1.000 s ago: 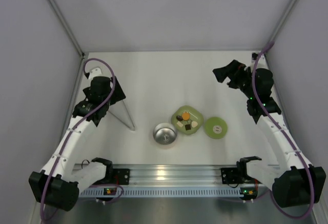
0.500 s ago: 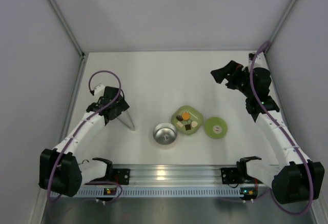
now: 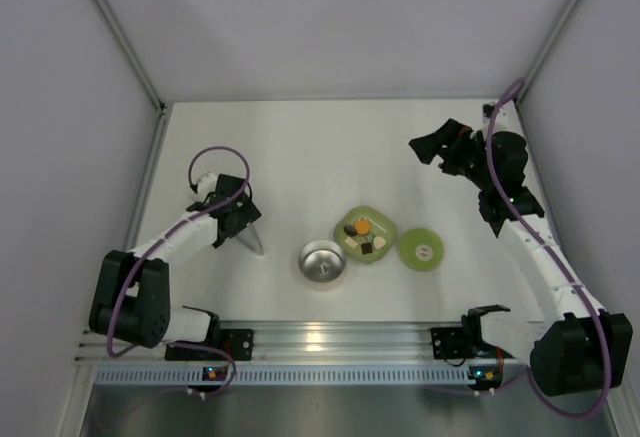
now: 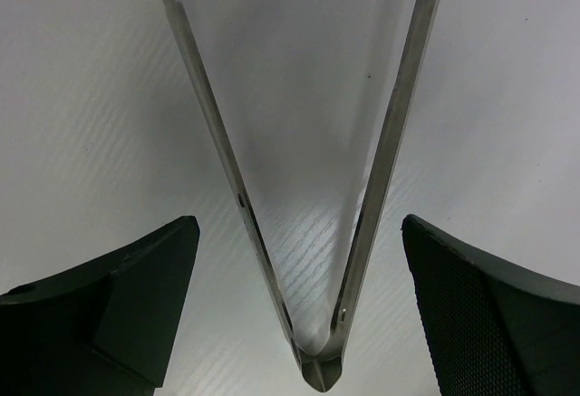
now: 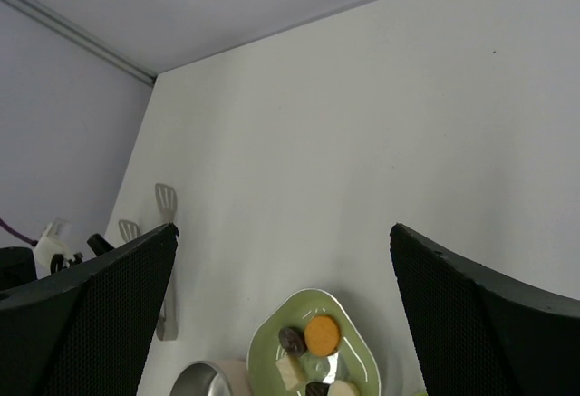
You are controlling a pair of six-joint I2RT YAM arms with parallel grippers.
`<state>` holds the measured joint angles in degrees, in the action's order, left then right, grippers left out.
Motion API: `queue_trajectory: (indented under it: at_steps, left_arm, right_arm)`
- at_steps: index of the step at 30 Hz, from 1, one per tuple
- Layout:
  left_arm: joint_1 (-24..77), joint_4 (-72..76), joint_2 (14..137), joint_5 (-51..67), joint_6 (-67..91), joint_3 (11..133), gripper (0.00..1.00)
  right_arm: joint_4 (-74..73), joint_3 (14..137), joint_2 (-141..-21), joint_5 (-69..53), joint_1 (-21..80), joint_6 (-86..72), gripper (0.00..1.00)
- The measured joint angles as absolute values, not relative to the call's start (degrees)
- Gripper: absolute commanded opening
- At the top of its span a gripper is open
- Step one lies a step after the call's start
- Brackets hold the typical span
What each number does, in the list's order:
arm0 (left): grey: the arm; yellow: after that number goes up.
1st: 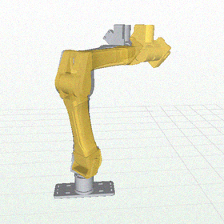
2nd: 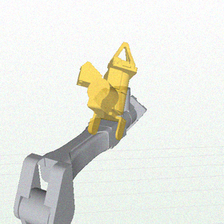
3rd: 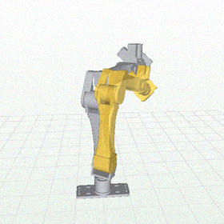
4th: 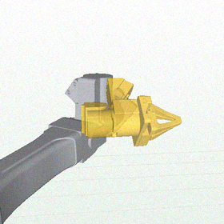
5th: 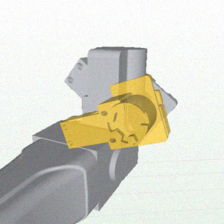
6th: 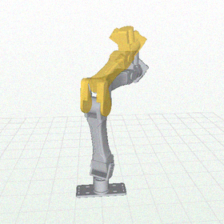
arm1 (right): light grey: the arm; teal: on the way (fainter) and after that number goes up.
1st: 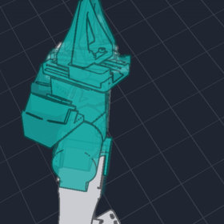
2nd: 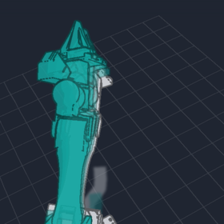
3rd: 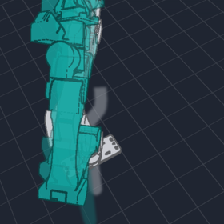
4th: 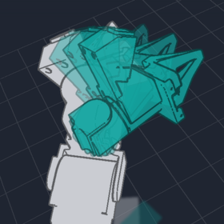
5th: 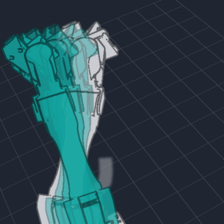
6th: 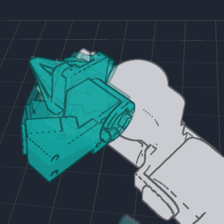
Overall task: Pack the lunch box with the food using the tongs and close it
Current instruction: Pick up the clamp at the center of the board.
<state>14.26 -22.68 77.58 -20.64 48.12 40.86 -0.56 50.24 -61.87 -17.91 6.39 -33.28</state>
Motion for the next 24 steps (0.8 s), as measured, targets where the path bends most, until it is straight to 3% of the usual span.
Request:
queue_trajectory:
  at_steps: [10, 18, 24]
  left_arm:
    - [14.3, -18.4, 82.6, -20.4, 48.0, 40.4, 0.98]
    - [14.3, -17.3, 82.8, -20.7, 48.1, 40.0, 0.85]
    - [17.4, -17.6, 82.9, -23.3, 48.8, 39.6, 0.83]
  right_arm:
    - [-0.5, 49.1, -62.2, -18.3, 6.4, -33.3, 0.99]
    - [-0.2, 47.5, -62.3, -18.6, 6.4, -33.7, 0.99]
    - [0.1, 46.7, -62.3, -19.0, 6.4, -34.4, 1.00]
